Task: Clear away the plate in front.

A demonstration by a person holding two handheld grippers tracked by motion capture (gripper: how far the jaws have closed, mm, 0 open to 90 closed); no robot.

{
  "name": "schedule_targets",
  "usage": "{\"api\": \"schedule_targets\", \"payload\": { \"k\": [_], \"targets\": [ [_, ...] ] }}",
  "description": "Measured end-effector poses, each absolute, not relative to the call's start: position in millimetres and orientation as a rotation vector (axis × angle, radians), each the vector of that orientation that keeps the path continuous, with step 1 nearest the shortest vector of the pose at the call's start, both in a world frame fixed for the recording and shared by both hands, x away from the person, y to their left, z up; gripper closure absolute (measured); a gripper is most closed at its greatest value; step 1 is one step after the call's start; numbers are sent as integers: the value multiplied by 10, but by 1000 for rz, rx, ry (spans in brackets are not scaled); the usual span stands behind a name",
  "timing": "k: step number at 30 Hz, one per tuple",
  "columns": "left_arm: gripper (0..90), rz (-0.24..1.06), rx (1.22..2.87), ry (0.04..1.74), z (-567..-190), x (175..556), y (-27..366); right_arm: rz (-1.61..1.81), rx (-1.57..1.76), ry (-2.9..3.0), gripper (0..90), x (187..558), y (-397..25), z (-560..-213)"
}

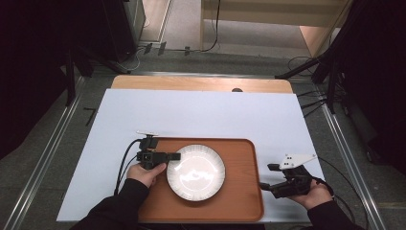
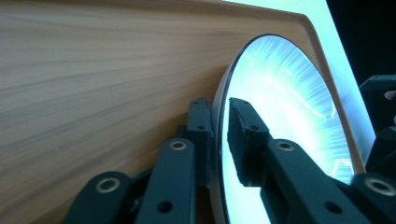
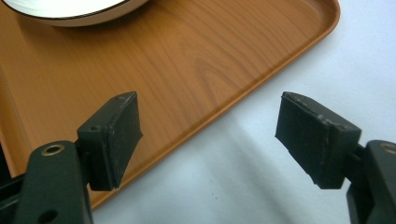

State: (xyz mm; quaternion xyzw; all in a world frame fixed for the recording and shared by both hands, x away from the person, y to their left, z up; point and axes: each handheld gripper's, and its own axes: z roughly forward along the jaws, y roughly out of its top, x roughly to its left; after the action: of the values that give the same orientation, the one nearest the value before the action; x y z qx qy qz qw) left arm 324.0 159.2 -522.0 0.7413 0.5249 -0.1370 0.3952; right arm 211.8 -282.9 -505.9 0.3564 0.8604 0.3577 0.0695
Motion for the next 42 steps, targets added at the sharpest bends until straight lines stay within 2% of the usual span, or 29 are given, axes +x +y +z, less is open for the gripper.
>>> {"api": "schedule_targets", "payload": {
  "k": [17, 18, 21, 24, 29, 42],
  "targets": [
    [551, -282, 1962, 1255, -4976, 3242, 1613, 1073, 1073, 2594, 227, 2116, -2832, -5066],
    [504, -283, 1968, 1251, -4965, 3246, 1624, 1073, 1074, 2596, 227, 2115, -2832, -5067],
    [458, -300, 1983, 1222, -4937, 3249, 1646, 1072, 1077, 2598, 227, 2113, -2831, -5066],
    [347, -335, 1996, 1179, -4916, 3245, 1658, 1070, 1079, 2601, 227, 2113, -2830, -5069],
    [297, -320, 2032, 1129, -4886, 3205, 1669, 1068, 1079, 2602, 227, 2112, -2830, -5069],
    [269, -235, 2187, 989, -4796, 3066, 1714, 1068, 1086, 2601, 226, 2110, -2833, -5072]
  ]
}}
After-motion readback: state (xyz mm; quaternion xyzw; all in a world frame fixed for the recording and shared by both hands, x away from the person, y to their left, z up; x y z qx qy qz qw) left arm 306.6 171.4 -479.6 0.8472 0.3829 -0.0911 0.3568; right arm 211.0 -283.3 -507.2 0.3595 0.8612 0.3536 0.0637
